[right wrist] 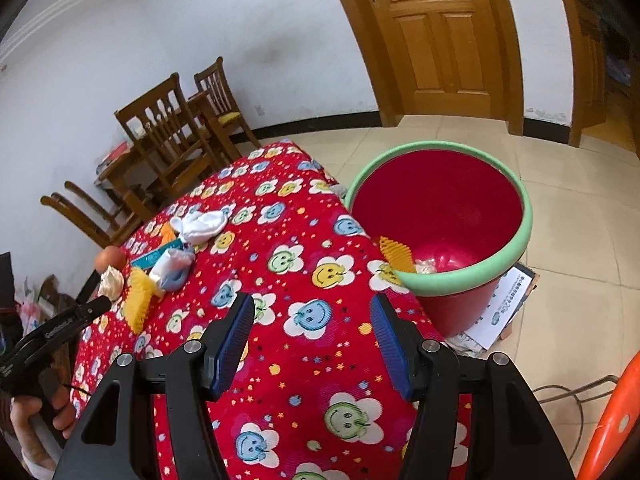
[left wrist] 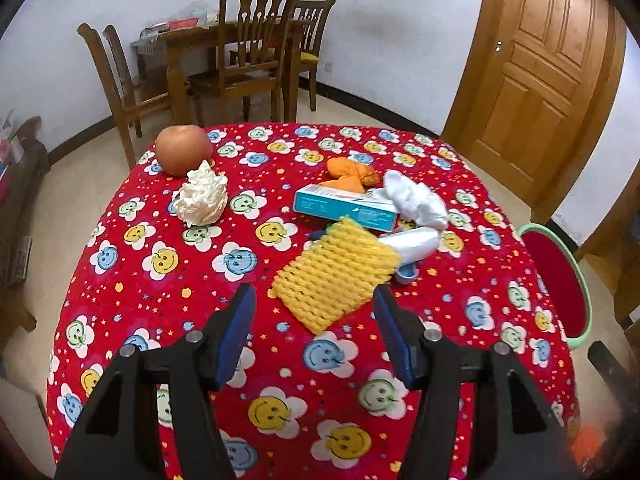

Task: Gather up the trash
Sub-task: 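Grasp the second yellow foam net on the table with the left tool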

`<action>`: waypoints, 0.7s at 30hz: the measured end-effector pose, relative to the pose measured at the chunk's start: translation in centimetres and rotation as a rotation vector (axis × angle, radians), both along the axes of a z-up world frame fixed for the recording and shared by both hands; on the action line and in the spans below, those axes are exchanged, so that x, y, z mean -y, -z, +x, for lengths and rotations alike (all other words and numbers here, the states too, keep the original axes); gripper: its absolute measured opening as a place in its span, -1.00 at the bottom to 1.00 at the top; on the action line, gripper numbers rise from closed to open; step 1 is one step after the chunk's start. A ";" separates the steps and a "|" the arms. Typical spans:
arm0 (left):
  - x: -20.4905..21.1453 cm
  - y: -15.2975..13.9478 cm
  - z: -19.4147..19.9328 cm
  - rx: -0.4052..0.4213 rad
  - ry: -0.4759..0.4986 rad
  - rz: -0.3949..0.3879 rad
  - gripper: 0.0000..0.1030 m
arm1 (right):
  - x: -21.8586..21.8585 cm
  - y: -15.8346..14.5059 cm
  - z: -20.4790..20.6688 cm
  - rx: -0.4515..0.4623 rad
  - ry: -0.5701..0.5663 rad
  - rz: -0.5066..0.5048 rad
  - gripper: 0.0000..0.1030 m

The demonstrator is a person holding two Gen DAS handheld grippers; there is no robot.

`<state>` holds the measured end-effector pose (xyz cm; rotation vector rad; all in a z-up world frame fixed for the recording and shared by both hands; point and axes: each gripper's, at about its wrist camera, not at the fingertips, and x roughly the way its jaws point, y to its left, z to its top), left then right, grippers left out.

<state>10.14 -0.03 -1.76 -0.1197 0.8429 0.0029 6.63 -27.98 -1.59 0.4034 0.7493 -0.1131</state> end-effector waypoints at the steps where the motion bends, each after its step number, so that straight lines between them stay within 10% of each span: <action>1: -0.1 0.2 0.3 -0.004 0.000 0.000 0.24 | -0.1 0.1 0.1 -0.004 -0.004 -0.002 0.20; 17: -0.3 4.4 4.1 -0.108 0.004 -0.010 0.24 | -1.8 1.0 1.6 -0.056 -0.032 -0.020 0.20; 21: -0.4 4.8 3.9 -0.113 0.032 -0.041 -0.05 | -2.3 1.2 2.1 -0.067 -0.043 -0.022 0.20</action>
